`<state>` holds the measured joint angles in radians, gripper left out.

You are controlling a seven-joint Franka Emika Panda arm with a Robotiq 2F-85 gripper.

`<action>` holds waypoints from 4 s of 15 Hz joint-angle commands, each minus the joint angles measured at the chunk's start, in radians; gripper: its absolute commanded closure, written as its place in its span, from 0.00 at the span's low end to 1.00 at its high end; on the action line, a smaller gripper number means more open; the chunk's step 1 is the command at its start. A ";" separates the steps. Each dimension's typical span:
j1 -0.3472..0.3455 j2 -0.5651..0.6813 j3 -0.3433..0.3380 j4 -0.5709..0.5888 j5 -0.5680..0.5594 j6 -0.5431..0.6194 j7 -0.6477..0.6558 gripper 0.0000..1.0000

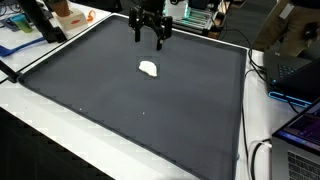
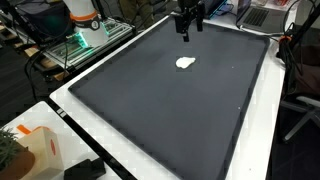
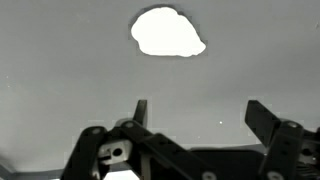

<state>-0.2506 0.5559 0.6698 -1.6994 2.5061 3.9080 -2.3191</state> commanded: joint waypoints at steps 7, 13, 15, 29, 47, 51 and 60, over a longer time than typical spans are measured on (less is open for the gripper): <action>-0.003 0.226 0.054 0.335 0.007 0.266 -0.044 0.00; -0.003 0.292 0.038 0.362 0.007 0.315 -0.032 0.00; -0.006 0.323 0.045 0.376 0.006 0.321 -0.037 0.00; -0.001 0.379 0.054 0.401 0.006 0.336 0.003 0.00; -0.197 0.354 0.293 0.168 0.006 0.318 -0.368 0.00; -0.355 0.330 0.536 0.025 -0.099 0.315 -0.418 0.00; -0.392 0.296 0.588 0.028 -0.114 0.252 -0.456 0.00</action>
<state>-0.6391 0.8764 1.2751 -1.6691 2.3793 4.1997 -2.7114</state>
